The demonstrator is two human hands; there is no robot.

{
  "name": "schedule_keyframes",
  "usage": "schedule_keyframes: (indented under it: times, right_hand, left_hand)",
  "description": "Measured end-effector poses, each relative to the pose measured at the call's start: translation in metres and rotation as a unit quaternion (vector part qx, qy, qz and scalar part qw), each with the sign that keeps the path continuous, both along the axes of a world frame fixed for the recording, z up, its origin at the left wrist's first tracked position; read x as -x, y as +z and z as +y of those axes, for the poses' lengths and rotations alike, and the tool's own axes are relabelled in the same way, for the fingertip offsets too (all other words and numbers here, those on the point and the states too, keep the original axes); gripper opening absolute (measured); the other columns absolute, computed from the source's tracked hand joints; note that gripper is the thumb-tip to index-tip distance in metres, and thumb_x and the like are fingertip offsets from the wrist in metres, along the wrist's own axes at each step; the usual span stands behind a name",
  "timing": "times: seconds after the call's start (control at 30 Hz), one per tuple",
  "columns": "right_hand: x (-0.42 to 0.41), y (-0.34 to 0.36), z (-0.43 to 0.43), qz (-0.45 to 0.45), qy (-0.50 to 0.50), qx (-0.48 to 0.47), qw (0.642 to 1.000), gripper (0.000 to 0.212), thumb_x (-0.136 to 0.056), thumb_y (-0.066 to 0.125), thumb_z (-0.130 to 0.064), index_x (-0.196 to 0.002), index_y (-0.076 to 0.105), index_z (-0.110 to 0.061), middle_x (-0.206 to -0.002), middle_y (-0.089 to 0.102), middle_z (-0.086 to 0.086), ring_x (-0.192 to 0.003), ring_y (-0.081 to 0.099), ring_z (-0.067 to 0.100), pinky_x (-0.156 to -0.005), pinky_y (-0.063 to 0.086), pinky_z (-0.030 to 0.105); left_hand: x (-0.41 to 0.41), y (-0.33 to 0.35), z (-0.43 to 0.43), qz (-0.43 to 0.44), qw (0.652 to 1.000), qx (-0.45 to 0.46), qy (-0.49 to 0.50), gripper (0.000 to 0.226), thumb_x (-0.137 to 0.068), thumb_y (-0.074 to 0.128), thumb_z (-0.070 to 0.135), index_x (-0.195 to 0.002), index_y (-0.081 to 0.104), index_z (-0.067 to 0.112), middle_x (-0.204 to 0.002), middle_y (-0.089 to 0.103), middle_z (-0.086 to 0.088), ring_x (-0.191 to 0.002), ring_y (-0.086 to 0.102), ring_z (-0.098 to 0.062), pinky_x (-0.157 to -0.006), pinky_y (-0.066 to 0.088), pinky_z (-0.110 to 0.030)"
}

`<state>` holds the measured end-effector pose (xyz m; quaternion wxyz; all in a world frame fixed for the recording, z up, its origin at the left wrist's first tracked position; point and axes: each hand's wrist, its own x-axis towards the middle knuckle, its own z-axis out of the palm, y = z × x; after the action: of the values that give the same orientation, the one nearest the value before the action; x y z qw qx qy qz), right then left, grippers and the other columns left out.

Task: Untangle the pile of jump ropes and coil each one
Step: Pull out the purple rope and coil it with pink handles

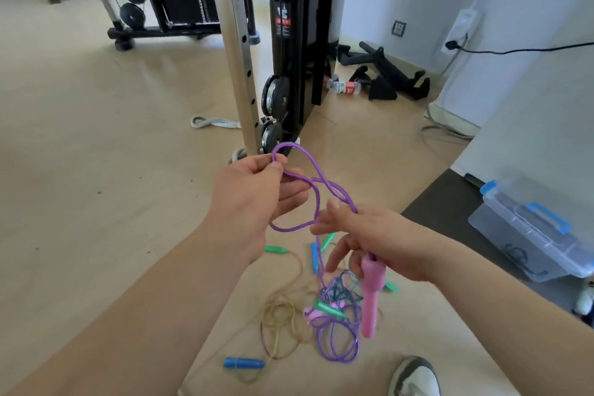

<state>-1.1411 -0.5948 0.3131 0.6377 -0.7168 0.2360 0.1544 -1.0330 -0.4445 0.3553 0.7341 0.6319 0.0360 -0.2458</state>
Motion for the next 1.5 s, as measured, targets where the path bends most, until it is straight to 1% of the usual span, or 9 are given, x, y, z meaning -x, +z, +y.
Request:
schedule_keyframes:
  times: [0.13, 0.3, 0.4, 0.57, 0.67, 0.97, 1.2, 1.37, 1.5]
  right_hand:
    - [-0.011, -0.005, 0.015, -0.066, 0.025, 0.124, 0.990, 0.008, -0.098, 0.063, -0.047, -0.103, 0.068, -0.043, -0.087, 0.073, -0.006, -0.062, 0.065, 0.028, -0.056, 0.052, 0.034]
    - [-0.017, -0.013, 0.022, -0.077, -0.076, 0.031, 0.994, 0.032, -0.106, 0.052, -0.038, -0.092, 0.058, -0.010, -0.089, 0.072, 0.023, -0.062, 0.058, 0.031, -0.053, 0.047, 0.039]
    - [-0.021, -0.010, 0.019, -0.079, -0.143, -0.027, 0.986, 0.032, -0.110, 0.043, -0.034, -0.093, 0.051, -0.008, -0.072, 0.065, 0.023, -0.047, 0.046, 0.026, -0.051, 0.040, 0.034]
    - [-0.025, 0.001, 0.018, -0.092, -0.162, -0.099, 0.978, 0.034, -0.108, 0.045, -0.037, -0.093, 0.054, -0.007, -0.063, 0.060, 0.014, -0.047, 0.039, 0.024, -0.050, 0.042, 0.033]
    - [-0.022, 0.006, 0.015, -0.085, -0.131, -0.039, 0.987, 0.041, -0.109, 0.043, -0.040, -0.094, 0.056, -0.004, -0.060, 0.064, 0.009, -0.048, 0.041, 0.023, -0.050, 0.042, 0.031]
    - [-0.004, 0.000, -0.001, -0.029, -0.005, 0.073, 0.997, 0.046, -0.104, 0.047, -0.052, -0.101, 0.069, -0.012, -0.085, 0.077, 0.006, -0.053, 0.057, 0.025, -0.048, 0.045, 0.028]
    - [-0.006, -0.010, 0.002, 0.021, -0.007, 0.211, 0.977, 0.029, -0.106, 0.043, -0.033, -0.099, 0.066, -0.018, -0.093, 0.077, -0.003, -0.059, 0.065, 0.015, -0.049, 0.046, 0.030]
    - [-0.018, -0.001, 0.009, -0.069, -0.097, 0.162, 0.980, 0.036, -0.109, 0.040, -0.034, -0.094, 0.063, -0.011, -0.071, 0.075, 0.010, -0.049, 0.058, 0.019, -0.053, 0.046, 0.037]
    - [-0.021, 0.005, 0.015, -0.131, -0.145, 0.052, 0.979, 0.038, -0.111, 0.038, -0.035, -0.101, 0.059, -0.005, -0.072, 0.073, 0.016, -0.056, 0.060, 0.031, -0.046, 0.044, 0.032]
  left_hand:
    - [-0.006, 0.003, 0.000, 0.073, 0.994, 0.075, 0.012, 0.016, -0.103, 0.052, 0.002, -0.111, 0.065, -0.004, -0.098, 0.076, -0.027, -0.075, 0.078, -0.032, -0.061, 0.064, -0.033]
    - [-0.017, 0.000, -0.003, 0.097, 0.988, 0.120, -0.007, 0.022, -0.106, 0.053, 0.014, -0.116, 0.060, -0.004, -0.100, 0.074, -0.025, -0.083, 0.078, -0.032, -0.068, 0.065, -0.036]
    - [-0.023, -0.015, 0.003, -0.020, 0.995, -0.046, -0.083, 0.014, -0.101, 0.056, 0.011, -0.107, 0.066, 0.004, -0.098, 0.075, -0.020, -0.086, 0.078, -0.032, -0.079, 0.065, -0.043]
    - [0.009, -0.042, 0.005, -0.194, 0.820, -0.302, -0.445, 0.012, -0.083, 0.060, 0.011, -0.091, 0.068, 0.016, -0.085, 0.071, -0.002, -0.078, 0.062, -0.018, -0.079, 0.056, -0.032]
    - [0.025, -0.051, -0.002, -0.214, 0.788, -0.315, -0.484, 0.020, -0.095, 0.059, 0.023, -0.076, 0.060, 0.015, -0.066, 0.054, 0.005, -0.063, 0.042, -0.014, -0.058, 0.041, -0.015]
    - [0.011, -0.026, -0.008, -0.053, 0.982, -0.031, -0.176, 0.015, -0.103, 0.057, 0.010, -0.101, 0.067, -0.002, -0.087, 0.078, -0.018, -0.075, 0.077, -0.031, -0.071, 0.065, -0.037]
    - [-0.025, -0.001, 0.004, 0.089, 0.982, 0.163, -0.025, 0.030, -0.102, 0.059, 0.028, -0.106, 0.063, -0.002, -0.091, 0.077, -0.021, -0.079, 0.078, -0.026, -0.063, 0.063, -0.030]
    - [-0.011, -0.025, -0.002, 0.090, 0.977, -0.055, -0.183, 0.020, -0.097, 0.061, 0.017, -0.099, 0.070, 0.000, -0.085, 0.077, -0.020, -0.076, 0.078, -0.031, -0.071, 0.064, -0.038]
    - [0.009, -0.051, 0.007, -0.230, 0.818, -0.305, -0.430, 0.013, -0.087, 0.060, 0.010, -0.089, 0.068, 0.020, -0.083, 0.070, 0.000, -0.074, 0.064, -0.019, -0.067, 0.054, -0.027]
